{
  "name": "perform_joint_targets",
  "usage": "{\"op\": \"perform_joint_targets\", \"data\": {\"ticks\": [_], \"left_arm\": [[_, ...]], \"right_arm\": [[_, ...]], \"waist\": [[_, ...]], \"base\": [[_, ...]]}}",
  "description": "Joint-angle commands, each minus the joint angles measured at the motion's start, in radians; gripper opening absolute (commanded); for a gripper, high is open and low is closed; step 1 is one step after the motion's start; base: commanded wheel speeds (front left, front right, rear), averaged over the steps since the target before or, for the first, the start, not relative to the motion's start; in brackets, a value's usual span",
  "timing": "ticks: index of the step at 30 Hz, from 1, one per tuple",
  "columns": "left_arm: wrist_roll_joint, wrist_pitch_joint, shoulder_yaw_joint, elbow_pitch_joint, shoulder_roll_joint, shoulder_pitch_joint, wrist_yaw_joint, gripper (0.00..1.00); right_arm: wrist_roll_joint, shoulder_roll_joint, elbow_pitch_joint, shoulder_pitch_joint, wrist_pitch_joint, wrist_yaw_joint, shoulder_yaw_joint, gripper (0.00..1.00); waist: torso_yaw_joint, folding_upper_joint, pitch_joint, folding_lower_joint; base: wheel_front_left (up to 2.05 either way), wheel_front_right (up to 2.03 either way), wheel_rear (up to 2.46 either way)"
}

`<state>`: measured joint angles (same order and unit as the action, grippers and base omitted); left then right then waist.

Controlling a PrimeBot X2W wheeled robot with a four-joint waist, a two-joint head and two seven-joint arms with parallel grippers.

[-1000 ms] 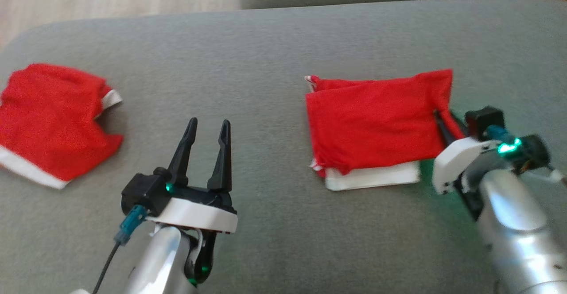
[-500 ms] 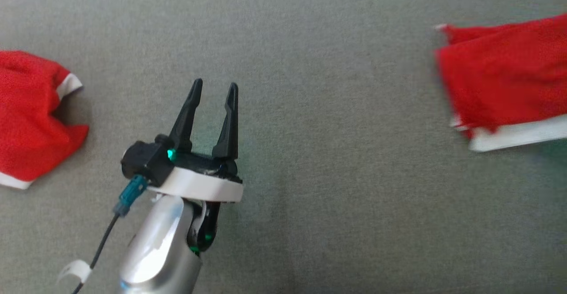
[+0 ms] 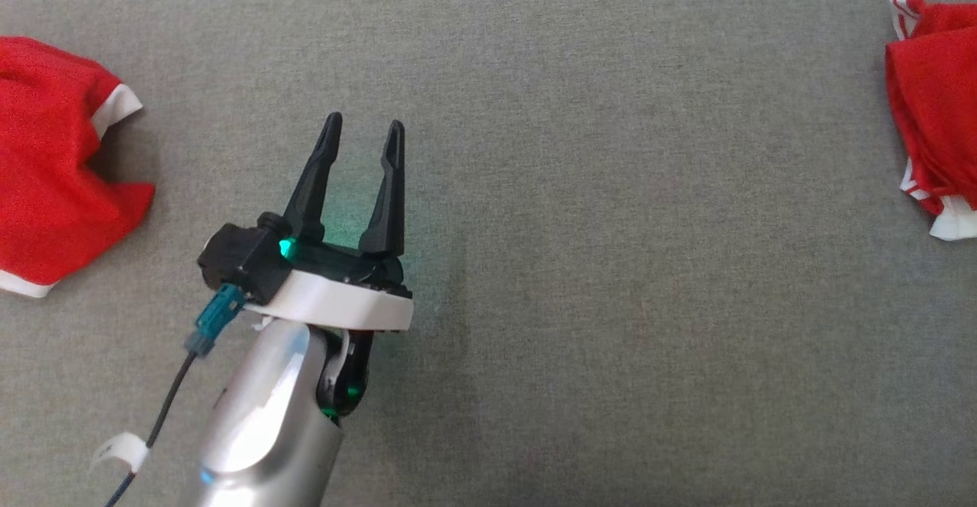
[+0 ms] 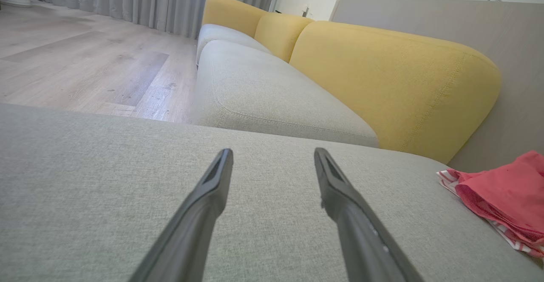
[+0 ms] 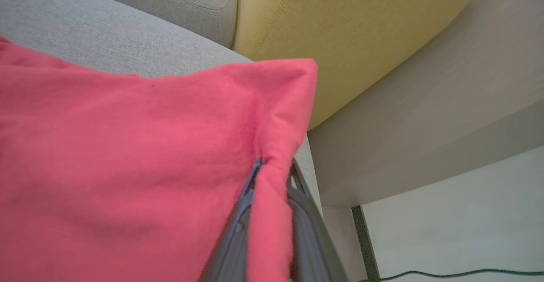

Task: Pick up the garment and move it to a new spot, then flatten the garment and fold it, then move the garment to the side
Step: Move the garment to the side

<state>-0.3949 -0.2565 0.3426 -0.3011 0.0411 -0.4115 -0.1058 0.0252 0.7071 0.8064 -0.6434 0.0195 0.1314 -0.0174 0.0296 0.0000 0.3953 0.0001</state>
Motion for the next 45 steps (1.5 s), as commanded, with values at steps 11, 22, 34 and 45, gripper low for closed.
{"op": "perform_joint_targets", "data": {"ticks": [11,22,34,45], "left_arm": [[0.011,-0.005,-0.042,0.015,0.009,-0.038,-0.007,1.0],[-0.009,-0.005,-0.082,0.018,0.009,0.017,-0.003,1.0],[0.007,-0.005,-0.179,0.054,0.009,0.132,0.005,1.0],[0.028,-0.005,-0.207,0.057,0.009,0.229,-0.002,1.0]], "right_arm": [[-0.061,-0.026,-0.057,0.015,0.018,-0.001,-0.107,1.0],[-0.022,-0.133,-0.189,-0.007,-0.036,-0.001,-0.046,1.0],[0.085,-0.397,-0.526,0.023,-0.018,-0.001,-0.015,1.0],[0.088,-0.629,-0.666,0.286,-0.037,-0.001,-0.047,1.0]], "waist": [[-0.007,0.0,-0.015,-0.0001],[-0.015,0.0,-0.147,-0.0001],[-0.012,0.0,-0.323,-0.0001],[0.006,0.0,-0.402,-0.0001]], "base": [[0.0,0.0,0.0],[0.0,0.0,0.0],[0.0,0.0,0.0],[0.0,0.0,0.0]]}}
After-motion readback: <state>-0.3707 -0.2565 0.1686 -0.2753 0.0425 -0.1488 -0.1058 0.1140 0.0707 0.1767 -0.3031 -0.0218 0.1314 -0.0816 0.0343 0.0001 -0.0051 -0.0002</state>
